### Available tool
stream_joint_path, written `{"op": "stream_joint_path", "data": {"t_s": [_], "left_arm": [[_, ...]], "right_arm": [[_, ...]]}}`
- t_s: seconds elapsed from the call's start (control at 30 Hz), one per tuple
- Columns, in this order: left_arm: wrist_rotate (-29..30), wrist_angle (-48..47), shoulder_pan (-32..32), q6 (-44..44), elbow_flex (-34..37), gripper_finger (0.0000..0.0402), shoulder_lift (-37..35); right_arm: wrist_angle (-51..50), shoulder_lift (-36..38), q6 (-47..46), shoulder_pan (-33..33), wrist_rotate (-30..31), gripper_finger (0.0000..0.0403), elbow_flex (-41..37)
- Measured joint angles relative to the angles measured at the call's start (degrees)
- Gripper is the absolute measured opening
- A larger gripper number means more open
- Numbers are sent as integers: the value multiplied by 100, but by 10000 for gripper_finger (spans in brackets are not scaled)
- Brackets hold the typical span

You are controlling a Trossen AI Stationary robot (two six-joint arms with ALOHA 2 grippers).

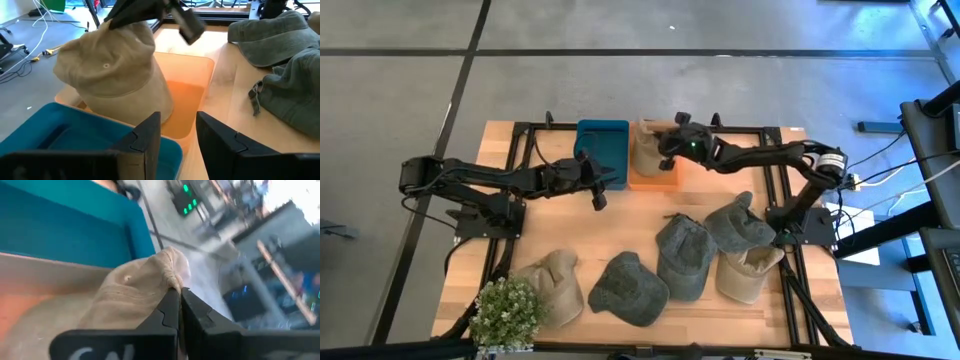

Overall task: Pick & Place hat
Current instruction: Put the middle brown cap into the orange bin

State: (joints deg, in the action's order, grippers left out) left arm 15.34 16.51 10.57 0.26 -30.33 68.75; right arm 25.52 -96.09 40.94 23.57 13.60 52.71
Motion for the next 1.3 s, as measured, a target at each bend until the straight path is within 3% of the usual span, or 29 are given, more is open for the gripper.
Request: {"op": "stream_joint_path", "data": {"t_s": [0.2, 0.4, 0.6, 1.07, 1.3], "left_arm": [[2, 1, 4, 1, 0, 118, 0], [4, 1, 4, -1, 0, 121, 2], [4, 0, 4, -34, 0, 122, 2], [4, -2, 4, -55, 0, 119, 2], [4, -2, 4, -57, 0, 120, 2]], "right_arm": [[-192, 374, 276, -205, -1044, 7, 0], [-749, 777, 1201, -292, -1219, 7, -2], [-923, 848, 1507, -29, -1697, 8, 0], [-797, 201, 352, 693, -1503, 9, 4], [319, -464, 127, 855, -1303, 9, 2]]}}
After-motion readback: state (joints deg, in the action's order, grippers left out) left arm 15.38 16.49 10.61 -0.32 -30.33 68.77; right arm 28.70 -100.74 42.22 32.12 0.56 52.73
